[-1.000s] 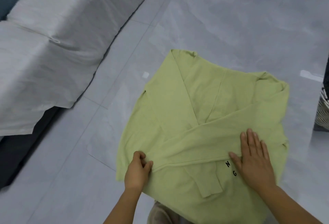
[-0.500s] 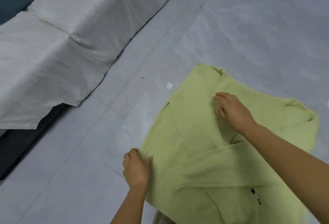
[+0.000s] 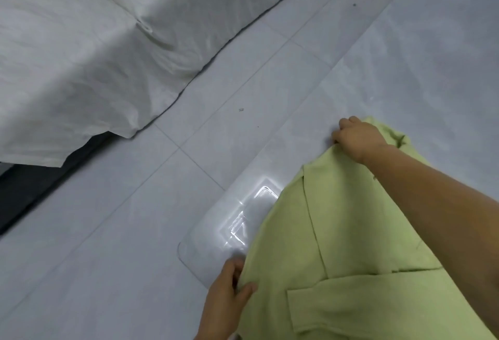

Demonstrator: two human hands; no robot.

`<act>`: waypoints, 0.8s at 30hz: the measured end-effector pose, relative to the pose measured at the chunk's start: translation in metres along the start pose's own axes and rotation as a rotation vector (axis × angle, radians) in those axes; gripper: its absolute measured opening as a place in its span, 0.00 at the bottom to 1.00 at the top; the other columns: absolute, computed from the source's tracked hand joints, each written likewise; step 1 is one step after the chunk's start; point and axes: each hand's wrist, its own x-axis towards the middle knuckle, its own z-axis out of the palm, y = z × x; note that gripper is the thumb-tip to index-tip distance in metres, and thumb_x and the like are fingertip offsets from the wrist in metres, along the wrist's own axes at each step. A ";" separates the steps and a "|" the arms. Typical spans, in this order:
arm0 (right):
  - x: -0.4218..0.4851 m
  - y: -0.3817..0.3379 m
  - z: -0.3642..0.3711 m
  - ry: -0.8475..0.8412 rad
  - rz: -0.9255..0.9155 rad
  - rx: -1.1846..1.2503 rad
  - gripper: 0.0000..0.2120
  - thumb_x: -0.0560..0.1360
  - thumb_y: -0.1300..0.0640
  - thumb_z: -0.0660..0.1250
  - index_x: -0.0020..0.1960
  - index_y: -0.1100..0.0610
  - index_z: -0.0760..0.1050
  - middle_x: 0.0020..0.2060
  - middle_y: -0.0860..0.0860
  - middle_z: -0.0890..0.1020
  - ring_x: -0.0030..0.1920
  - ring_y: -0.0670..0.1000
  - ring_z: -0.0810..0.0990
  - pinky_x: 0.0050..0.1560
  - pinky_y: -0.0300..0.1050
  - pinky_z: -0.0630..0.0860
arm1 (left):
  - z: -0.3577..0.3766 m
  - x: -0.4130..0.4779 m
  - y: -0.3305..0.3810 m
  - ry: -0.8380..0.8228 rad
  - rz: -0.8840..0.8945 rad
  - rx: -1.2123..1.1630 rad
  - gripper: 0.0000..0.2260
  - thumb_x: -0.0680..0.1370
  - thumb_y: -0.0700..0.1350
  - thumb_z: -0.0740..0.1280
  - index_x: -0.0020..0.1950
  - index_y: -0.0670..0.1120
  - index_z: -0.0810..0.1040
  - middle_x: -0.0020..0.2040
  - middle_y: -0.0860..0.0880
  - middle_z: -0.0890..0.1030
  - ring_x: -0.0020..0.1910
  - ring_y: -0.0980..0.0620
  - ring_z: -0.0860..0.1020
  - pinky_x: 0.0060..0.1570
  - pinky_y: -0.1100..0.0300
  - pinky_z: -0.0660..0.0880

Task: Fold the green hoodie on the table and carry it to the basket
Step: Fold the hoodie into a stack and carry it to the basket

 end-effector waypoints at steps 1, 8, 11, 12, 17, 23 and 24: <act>-0.001 0.005 0.000 0.001 0.003 0.026 0.13 0.77 0.61 0.56 0.60 0.59 0.72 0.57 0.58 0.70 0.61 0.58 0.67 0.51 0.47 0.70 | -0.001 -0.002 0.001 0.013 0.010 -0.042 0.10 0.69 0.42 0.71 0.41 0.56 0.75 0.34 0.62 0.79 0.32 0.66 0.74 0.35 0.70 0.69; -0.051 0.047 0.013 0.144 -0.073 0.203 0.09 0.75 0.62 0.59 0.52 0.60 0.74 0.56 0.54 0.76 0.51 0.58 0.76 0.43 0.47 0.70 | 0.006 -0.027 0.010 0.022 0.299 0.024 0.10 0.68 0.48 0.71 0.41 0.65 0.78 0.38 0.66 0.77 0.35 0.65 0.75 0.36 0.75 0.68; -0.085 0.063 0.026 0.211 -0.068 0.224 0.09 0.74 0.62 0.60 0.53 0.61 0.74 0.53 0.56 0.78 0.50 0.59 0.77 0.44 0.50 0.73 | 0.023 -0.039 0.008 -0.076 0.386 0.181 0.07 0.67 0.58 0.64 0.44 0.63 0.73 0.43 0.67 0.74 0.37 0.65 0.73 0.38 0.75 0.68; -0.097 0.068 0.031 0.263 -0.064 0.250 0.09 0.74 0.63 0.61 0.53 0.61 0.74 0.53 0.57 0.79 0.49 0.60 0.78 0.44 0.51 0.75 | 0.030 -0.042 0.007 -0.120 0.411 0.238 0.08 0.68 0.59 0.63 0.46 0.64 0.71 0.45 0.69 0.72 0.38 0.68 0.73 0.39 0.75 0.67; -0.152 0.083 0.071 0.371 -0.017 0.357 0.14 0.72 0.66 0.67 0.58 0.63 0.76 0.63 0.59 0.77 0.56 0.63 0.79 0.48 0.58 0.79 | 0.064 -0.054 -0.008 -0.205 0.525 0.437 0.09 0.70 0.56 0.63 0.49 0.63 0.69 0.47 0.62 0.70 0.40 0.70 0.70 0.38 0.74 0.68; -0.180 0.085 0.108 0.160 0.130 0.545 0.24 0.78 0.60 0.54 0.74 0.51 0.56 0.75 0.46 0.55 0.73 0.52 0.60 0.68 0.47 0.62 | 0.098 -0.064 -0.010 -0.197 0.445 0.543 0.13 0.69 0.60 0.56 0.50 0.59 0.67 0.51 0.58 0.65 0.47 0.63 0.70 0.41 0.66 0.70; -0.181 0.084 0.112 0.142 0.127 0.533 0.25 0.78 0.61 0.54 0.74 0.51 0.54 0.76 0.46 0.54 0.74 0.51 0.59 0.69 0.46 0.61 | 0.101 -0.065 -0.011 -0.165 0.415 0.585 0.13 0.68 0.60 0.56 0.50 0.57 0.68 0.51 0.56 0.65 0.47 0.60 0.71 0.38 0.67 0.69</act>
